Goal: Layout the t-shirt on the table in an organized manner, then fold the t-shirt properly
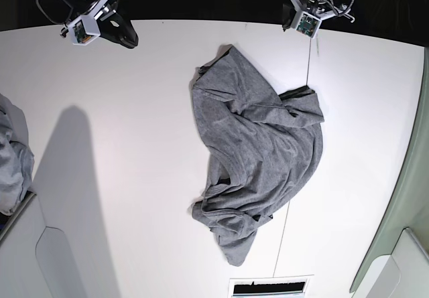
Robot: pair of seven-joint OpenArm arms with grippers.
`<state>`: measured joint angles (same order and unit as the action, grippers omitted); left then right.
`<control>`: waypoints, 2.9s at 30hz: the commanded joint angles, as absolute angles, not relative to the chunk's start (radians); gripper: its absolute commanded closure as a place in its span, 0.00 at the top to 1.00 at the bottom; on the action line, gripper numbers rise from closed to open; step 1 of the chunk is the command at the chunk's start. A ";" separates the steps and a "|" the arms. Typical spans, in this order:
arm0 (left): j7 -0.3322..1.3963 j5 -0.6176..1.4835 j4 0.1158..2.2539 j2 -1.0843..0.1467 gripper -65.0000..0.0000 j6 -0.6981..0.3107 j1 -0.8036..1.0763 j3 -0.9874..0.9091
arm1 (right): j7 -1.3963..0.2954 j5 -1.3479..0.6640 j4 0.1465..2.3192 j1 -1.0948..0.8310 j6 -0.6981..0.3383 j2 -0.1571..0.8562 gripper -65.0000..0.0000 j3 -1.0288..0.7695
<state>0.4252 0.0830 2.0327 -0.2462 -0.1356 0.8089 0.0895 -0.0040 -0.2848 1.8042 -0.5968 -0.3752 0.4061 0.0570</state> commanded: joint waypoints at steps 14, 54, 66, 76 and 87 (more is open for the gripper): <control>0.408 0.198 1.893 -0.361 0.35 -0.131 0.495 0.007 | -0.212 -0.363 1.616 -0.146 -0.350 0.213 0.49 0.055; 0.397 0.216 1.531 -0.380 0.15 -0.262 0.202 0.007 | -0.423 -0.258 1.427 0.228 -0.434 -0.051 0.00 0.045; 0.446 0.394 1.609 -0.415 0.42 -0.441 0.198 0.007 | -0.549 -0.353 1.585 0.019 -0.434 0.089 0.09 -0.022; 0.467 0.542 1.609 -0.399 0.44 -0.484 0.034 0.036 | -0.588 -0.505 1.607 -0.187 -0.542 0.085 0.42 -0.022; 0.610 0.640 1.618 -0.379 0.44 -0.561 -0.035 0.270 | -0.581 -0.540 1.737 -0.231 -0.564 0.069 0.42 -0.042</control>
<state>0.6407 0.6239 1.5932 -0.3744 -0.5541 -0.0185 0.2749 -0.6033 -0.5213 1.7195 -0.2398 -0.5507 0.0685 -0.0391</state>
